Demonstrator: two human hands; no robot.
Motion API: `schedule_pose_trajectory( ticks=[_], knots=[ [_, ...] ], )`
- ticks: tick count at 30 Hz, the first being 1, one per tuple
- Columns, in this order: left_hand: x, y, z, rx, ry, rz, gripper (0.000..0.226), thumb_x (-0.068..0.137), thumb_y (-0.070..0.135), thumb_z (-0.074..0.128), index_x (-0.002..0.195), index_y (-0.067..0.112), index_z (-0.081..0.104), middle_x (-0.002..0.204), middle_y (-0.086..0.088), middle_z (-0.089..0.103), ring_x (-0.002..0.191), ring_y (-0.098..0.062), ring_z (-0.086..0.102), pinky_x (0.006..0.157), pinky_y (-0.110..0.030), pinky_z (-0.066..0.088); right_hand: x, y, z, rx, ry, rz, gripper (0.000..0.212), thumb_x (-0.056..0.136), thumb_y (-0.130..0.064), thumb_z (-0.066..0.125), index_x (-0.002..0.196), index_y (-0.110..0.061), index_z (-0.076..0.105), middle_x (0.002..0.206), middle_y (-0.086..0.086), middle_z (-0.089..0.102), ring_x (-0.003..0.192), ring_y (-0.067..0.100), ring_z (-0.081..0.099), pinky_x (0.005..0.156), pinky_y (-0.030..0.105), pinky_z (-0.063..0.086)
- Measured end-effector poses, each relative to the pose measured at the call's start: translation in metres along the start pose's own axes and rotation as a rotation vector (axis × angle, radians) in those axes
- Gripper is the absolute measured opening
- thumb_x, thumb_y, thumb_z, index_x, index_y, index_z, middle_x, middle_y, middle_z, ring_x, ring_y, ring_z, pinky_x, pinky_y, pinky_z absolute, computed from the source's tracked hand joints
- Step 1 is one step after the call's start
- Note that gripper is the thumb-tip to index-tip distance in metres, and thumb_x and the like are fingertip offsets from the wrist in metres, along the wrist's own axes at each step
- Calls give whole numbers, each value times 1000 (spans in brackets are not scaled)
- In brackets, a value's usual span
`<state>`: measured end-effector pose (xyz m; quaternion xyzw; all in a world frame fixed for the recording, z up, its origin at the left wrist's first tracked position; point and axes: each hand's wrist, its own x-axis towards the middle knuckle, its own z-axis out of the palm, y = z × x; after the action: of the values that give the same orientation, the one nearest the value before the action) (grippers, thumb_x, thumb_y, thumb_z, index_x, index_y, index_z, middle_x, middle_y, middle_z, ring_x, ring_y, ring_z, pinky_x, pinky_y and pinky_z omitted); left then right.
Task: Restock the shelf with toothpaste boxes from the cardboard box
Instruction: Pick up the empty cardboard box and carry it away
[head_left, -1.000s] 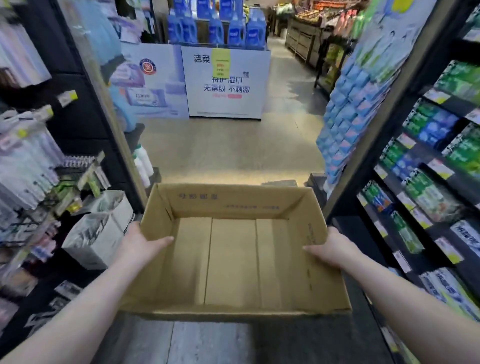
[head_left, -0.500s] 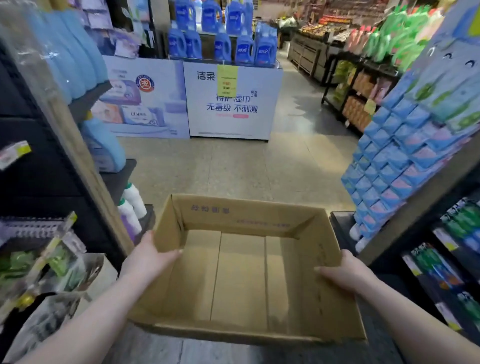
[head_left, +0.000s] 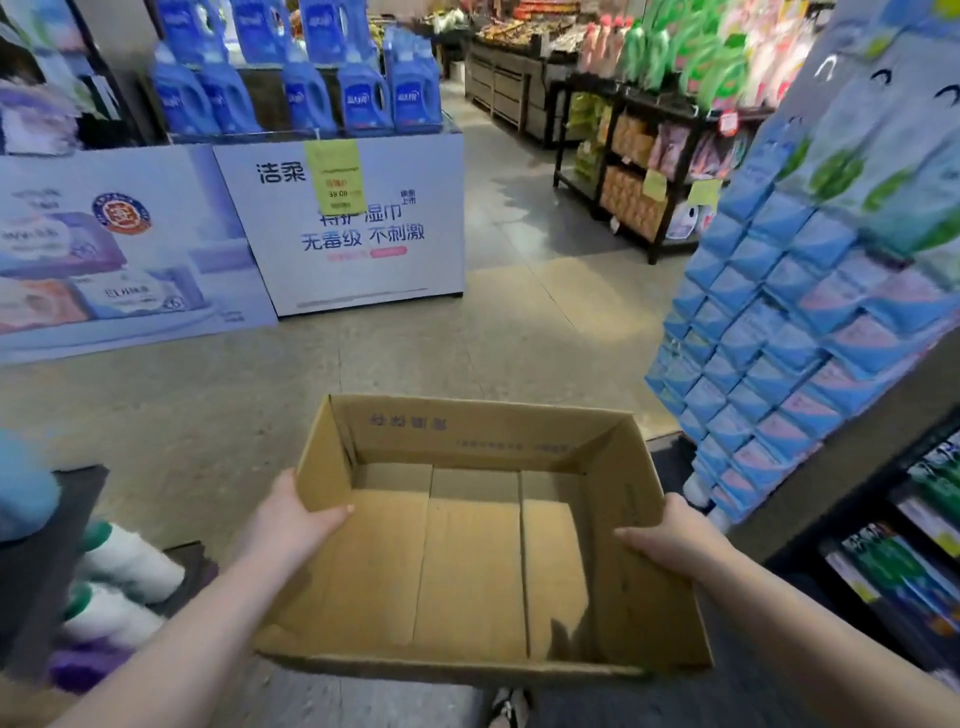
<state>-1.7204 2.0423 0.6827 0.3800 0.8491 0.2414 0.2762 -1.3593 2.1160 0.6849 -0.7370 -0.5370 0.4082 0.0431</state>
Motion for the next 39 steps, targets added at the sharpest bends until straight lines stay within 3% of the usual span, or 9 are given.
schedule_pose_trajectory(
  ticks=[2, 6, 12, 19, 24, 28, 31, 35, 39],
  knots=[
    [38, 25, 5, 17, -4, -16, 81, 76, 39, 71, 140, 13, 29, 135, -16, 50, 117, -37, 52, 90, -47, 46, 35, -25, -13, -35, -1, 4, 65, 78, -37, 69, 130, -13, 37, 103, 3, 58, 86, 15, 58, 62, 25, 47],
    [116, 71, 12, 25, 3, -51, 82, 74, 41, 71, 140, 13, 31, 135, -16, 50, 116, -38, 52, 92, -49, 47, 100, -77, -37, -90, 31, 21, 72, 80, -38, 66, 136, -10, 30, 128, 12, 53, 111, 23, 57, 76, 30, 49],
    [220, 125, 25, 59, -14, -47, 82, 72, 43, 73, 137, 13, 34, 132, -16, 53, 113, -38, 54, 91, -49, 49, 189, -140, -65, -90, 52, 55, 68, 79, -37, 68, 132, -11, 35, 125, 10, 55, 110, 23, 58, 75, 28, 48],
    [371, 192, 45, 85, -85, 8, 86, 71, 42, 74, 139, 11, 31, 136, -17, 49, 119, -38, 50, 96, -50, 46, 296, -211, -76, -45, 97, 126, 69, 80, -37, 68, 134, -11, 35, 126, 12, 55, 110, 24, 58, 84, 32, 51],
    [483, 253, 56, 80, -204, 95, 87, 69, 36, 77, 140, 13, 30, 139, -17, 46, 120, -35, 51, 97, -50, 46, 365, -263, -82, 25, 151, 227, 69, 81, -36, 66, 135, -8, 33, 118, 11, 57, 88, 17, 57, 74, 28, 52],
    [552, 313, 73, 158, -263, 179, 87, 72, 34, 75, 140, 14, 26, 140, -16, 45, 120, -37, 51, 95, -50, 47, 407, -289, -96, 94, 202, 310, 69, 82, -35, 65, 136, -7, 31, 123, 13, 54, 97, 21, 57, 73, 27, 47],
    [593, 359, 98, 237, -324, 257, 86, 73, 41, 73, 140, 14, 26, 138, -15, 48, 116, -36, 54, 90, -48, 51, 441, -293, -111, 140, 235, 382, 70, 83, -38, 63, 136, -8, 29, 122, 12, 54, 90, 17, 52, 66, 22, 43],
    [646, 420, 146, 328, -382, 317, 90, 72, 44, 72, 141, 13, 24, 139, -16, 46, 110, -35, 57, 86, -46, 53, 497, -292, -132, 212, 259, 487, 68, 81, -41, 64, 133, -11, 31, 118, 9, 54, 89, 16, 51, 73, 27, 44],
    [693, 483, 204, 402, -434, 331, 95, 70, 45, 73, 143, 14, 20, 143, -15, 42, 103, -30, 61, 81, -43, 55, 560, -286, -154, 270, 242, 593, 69, 83, -42, 62, 134, -11, 28, 130, 10, 51, 109, 23, 56, 89, 32, 48]
  ],
)
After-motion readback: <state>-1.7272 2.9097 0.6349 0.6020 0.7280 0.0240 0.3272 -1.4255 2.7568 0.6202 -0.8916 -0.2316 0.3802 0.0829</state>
